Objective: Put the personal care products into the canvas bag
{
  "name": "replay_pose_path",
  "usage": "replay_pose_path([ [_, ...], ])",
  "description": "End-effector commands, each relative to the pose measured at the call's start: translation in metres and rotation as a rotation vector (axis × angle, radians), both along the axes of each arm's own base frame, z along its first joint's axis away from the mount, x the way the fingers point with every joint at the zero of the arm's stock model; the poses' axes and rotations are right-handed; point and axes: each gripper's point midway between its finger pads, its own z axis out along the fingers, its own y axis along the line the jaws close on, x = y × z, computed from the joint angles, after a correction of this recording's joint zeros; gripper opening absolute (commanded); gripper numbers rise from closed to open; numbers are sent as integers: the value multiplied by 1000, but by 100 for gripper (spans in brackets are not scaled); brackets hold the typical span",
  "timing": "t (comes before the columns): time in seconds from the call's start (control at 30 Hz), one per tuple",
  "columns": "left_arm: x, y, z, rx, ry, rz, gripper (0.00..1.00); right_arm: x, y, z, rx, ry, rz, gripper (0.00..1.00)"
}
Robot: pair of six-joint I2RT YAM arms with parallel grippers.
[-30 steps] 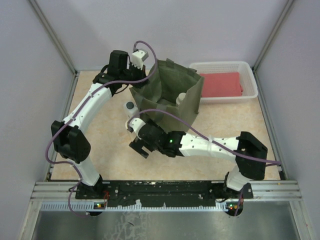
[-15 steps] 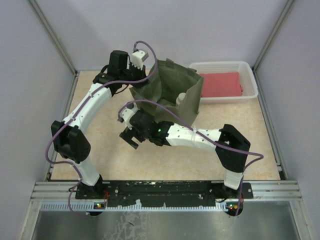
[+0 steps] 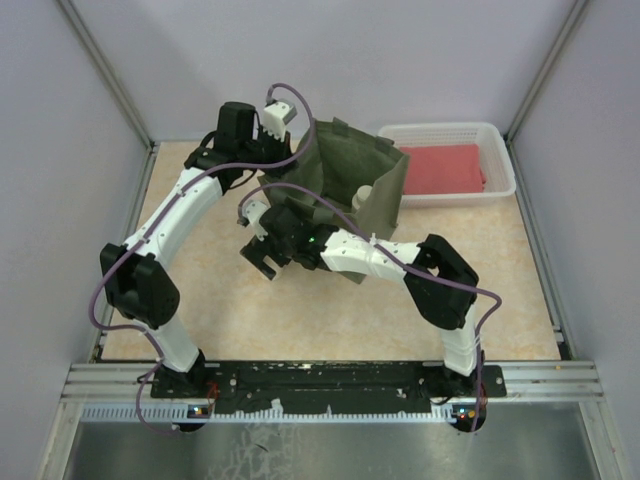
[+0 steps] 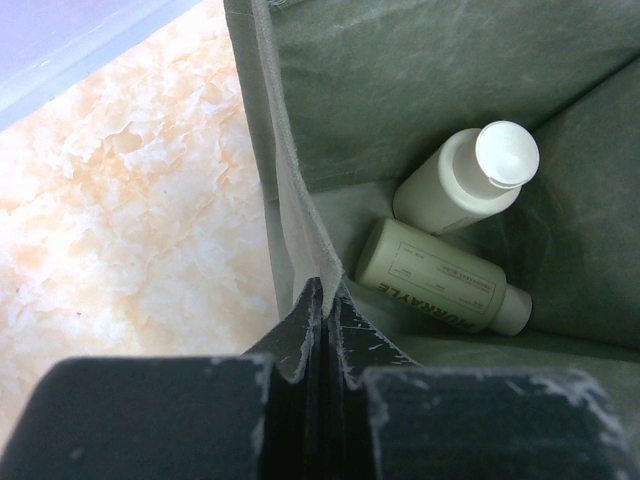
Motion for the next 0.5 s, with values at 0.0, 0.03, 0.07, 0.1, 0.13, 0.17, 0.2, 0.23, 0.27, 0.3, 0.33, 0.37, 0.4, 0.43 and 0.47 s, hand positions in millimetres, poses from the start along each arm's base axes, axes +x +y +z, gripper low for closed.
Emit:
replay_pose_path([
  [0.0, -7, 4, 2, 6, 3, -7, 0, 16, 25, 32, 86, -53, 32, 99],
  [0.03, -7, 4, 2, 7, 4, -8, 0, 15, 27, 32, 93, -45, 42, 99],
  [0.07, -7, 4, 1, 9, 5, -7, 0, 14, 29, 32, 100, -40, 49, 99],
  [0.1, -6, 4, 0, 9, 5, -5, 0, 13, 31, 33, 108, -38, 54, 99],
  [0.13, -6, 4, 0, 9, 4, -7, 0, 13, 32, 32, 112, -35, 57, 99],
  [0.17, -6, 4, 1, 6, 3, -7, 0, 13, 33, 30, 112, -31, 59, 99],
  [0.2, -6, 3, 1, 5, 4, -8, 0, 12, 34, 27, 111, -26, 61, 99],
  [0.23, -6, 2, 0, 3, 4, -11, 0, 12, 35, 25, 110, -22, 62, 99],
  [0.27, -6, 2, 0, 3, 4, -13, 0, 12, 36, 24, 113, -21, 65, 99],
  [0.3, -6, 2, 0, 3, 4, -13, 0, 12, 37, 22, 115, -20, 67, 99],
  [0.33, -6, 2, 0, 3, 4, -13, 0, 12, 38, 21, 119, -20, 71, 99],
  [0.37, -6, 2, -1, 3, 6, -13, 0, 12, 40, 21, 129, -23, 75, 99],
  [0.4, -6, 2, -1, 4, 5, -13, 0, 12, 41, 20, 137, -25, 80, 99],
  [0.43, -5, 2, -1, 3, 6, -13, 0, 11, 43, 21, 146, -25, 84, 99],
  [0.47, -6, 2, -1, 3, 7, -14, 0, 11, 45, 21, 152, -24, 87, 99],
])
